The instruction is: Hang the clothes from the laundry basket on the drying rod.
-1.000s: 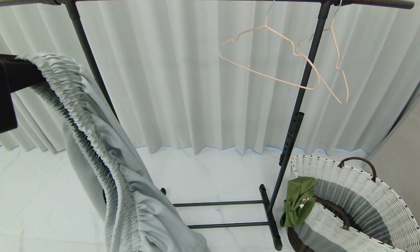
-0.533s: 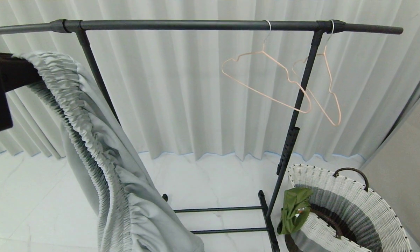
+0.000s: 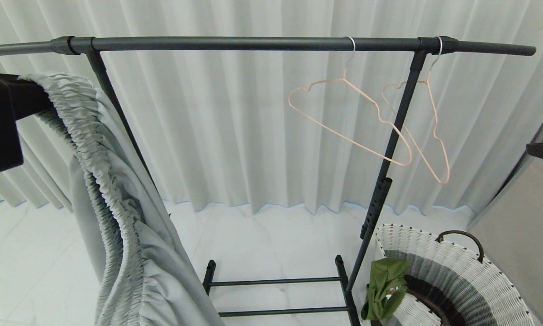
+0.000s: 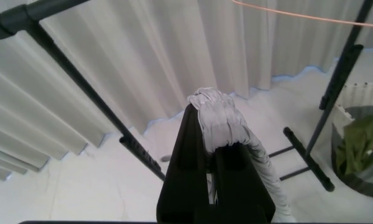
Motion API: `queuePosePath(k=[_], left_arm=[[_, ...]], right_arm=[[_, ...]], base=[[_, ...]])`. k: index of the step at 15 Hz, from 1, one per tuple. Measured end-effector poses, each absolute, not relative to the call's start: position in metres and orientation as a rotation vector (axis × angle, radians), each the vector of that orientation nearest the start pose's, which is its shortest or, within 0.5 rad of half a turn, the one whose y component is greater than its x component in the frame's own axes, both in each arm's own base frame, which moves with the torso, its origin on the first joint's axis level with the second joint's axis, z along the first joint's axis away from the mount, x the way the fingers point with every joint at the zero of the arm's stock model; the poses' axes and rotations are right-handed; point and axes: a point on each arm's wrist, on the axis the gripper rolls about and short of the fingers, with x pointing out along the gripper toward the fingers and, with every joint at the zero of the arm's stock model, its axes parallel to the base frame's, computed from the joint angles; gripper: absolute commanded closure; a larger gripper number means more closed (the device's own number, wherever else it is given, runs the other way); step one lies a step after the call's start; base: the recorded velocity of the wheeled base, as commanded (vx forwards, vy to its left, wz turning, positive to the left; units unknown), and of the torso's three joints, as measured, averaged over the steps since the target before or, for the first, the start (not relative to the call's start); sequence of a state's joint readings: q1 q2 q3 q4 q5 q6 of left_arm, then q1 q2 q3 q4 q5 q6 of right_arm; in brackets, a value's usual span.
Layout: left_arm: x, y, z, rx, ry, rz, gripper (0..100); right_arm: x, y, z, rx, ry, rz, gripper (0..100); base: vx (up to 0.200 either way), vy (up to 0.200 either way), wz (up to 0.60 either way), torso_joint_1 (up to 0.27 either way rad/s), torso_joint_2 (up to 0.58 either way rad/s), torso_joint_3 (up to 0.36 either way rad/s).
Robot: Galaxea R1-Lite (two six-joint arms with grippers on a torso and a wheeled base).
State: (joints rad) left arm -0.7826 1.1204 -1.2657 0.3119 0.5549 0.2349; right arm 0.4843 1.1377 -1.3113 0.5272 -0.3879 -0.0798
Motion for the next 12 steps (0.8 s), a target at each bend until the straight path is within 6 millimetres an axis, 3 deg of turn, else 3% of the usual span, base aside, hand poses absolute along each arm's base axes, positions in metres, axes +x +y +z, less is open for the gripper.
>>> queuePosePath(k=[4, 7, 12], left_arm=[[0.1, -0.083, 0.352, 0.34, 0.109, -0.244, 100], [0.1, -0.084, 0.349, 0.344, 0.115, -0.261, 100], [0.097, -0.083, 0.35, 0.334, 0.105, -0.323, 100]], right_arm=[[0.123, 0.053, 0.335, -0.226, 0.33, 0.106, 0], [0.138, 0.058, 0.329, -0.19, 0.305, 0.14, 0], [0.188, 0.065, 0.317, -0.136, 0.286, 0.077, 0]], base=[[0.2, 0.0, 0.0, 0.004, 0.0, 0.004], [0.0, 0.0, 0.0, 0.0, 0.0, 0.0], [0.0, 0.0, 0.0, 0.0, 0.0, 0.0]])
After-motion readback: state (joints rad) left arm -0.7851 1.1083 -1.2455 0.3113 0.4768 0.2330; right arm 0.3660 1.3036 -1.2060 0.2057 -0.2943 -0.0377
